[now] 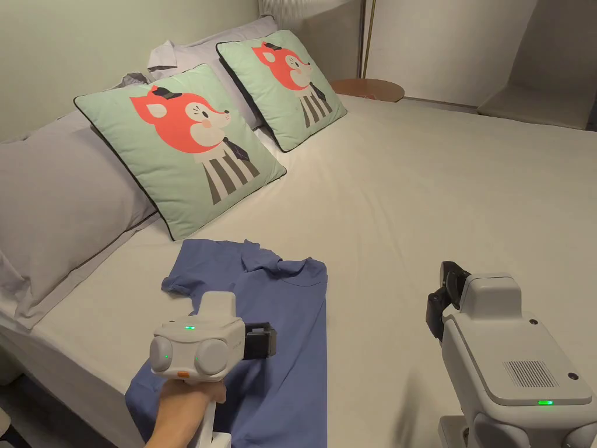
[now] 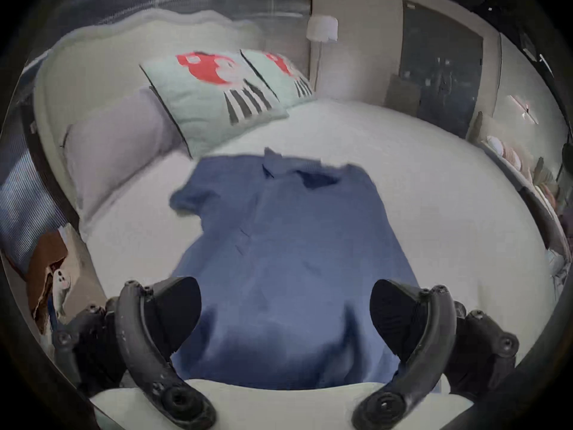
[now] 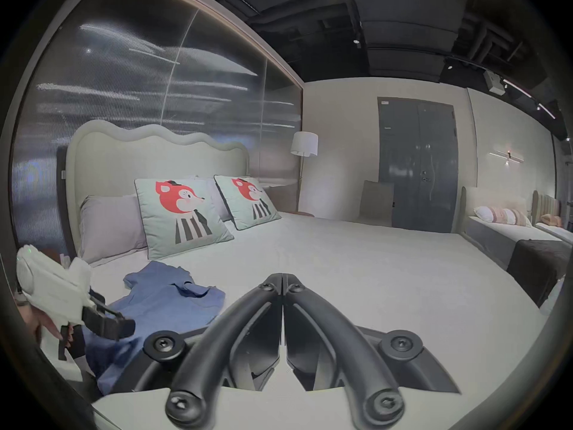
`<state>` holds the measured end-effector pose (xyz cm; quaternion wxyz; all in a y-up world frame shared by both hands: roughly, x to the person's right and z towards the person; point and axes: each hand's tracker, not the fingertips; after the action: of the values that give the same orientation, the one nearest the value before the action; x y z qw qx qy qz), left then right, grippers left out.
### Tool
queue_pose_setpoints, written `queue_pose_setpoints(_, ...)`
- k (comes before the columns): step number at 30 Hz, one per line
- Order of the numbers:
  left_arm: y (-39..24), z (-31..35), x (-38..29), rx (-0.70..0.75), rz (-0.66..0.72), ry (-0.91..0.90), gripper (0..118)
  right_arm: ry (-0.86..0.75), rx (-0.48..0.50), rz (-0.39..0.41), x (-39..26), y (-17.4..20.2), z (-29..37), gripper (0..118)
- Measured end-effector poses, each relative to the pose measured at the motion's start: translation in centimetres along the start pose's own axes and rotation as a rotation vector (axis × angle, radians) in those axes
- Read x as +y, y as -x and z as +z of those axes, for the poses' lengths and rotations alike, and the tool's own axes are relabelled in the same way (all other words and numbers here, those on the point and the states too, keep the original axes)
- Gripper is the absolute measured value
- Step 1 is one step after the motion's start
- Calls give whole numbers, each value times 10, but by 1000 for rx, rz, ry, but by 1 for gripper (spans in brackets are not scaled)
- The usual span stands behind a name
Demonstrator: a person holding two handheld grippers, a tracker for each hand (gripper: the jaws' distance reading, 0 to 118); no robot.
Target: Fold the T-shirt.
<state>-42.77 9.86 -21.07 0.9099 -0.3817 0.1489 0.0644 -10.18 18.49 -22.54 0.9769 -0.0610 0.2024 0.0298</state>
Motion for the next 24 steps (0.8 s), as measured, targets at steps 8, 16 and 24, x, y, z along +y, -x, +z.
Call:
queue_pose_setpoints(8, -18, -14, -16, -75, 11, 102, 26, 23, -43, -2, -3, -23, 0, 1)
queue_pose_setpoints(16, -31, 44, 15, -189, 26, -44, 8, 3, -62, -7, 2, -38, 13, 1)
queue_pose_setpoints(24, -78, 119, 88, -332, -80, -272, 8, -38, -109, -22, 10, -70, 34, 1)
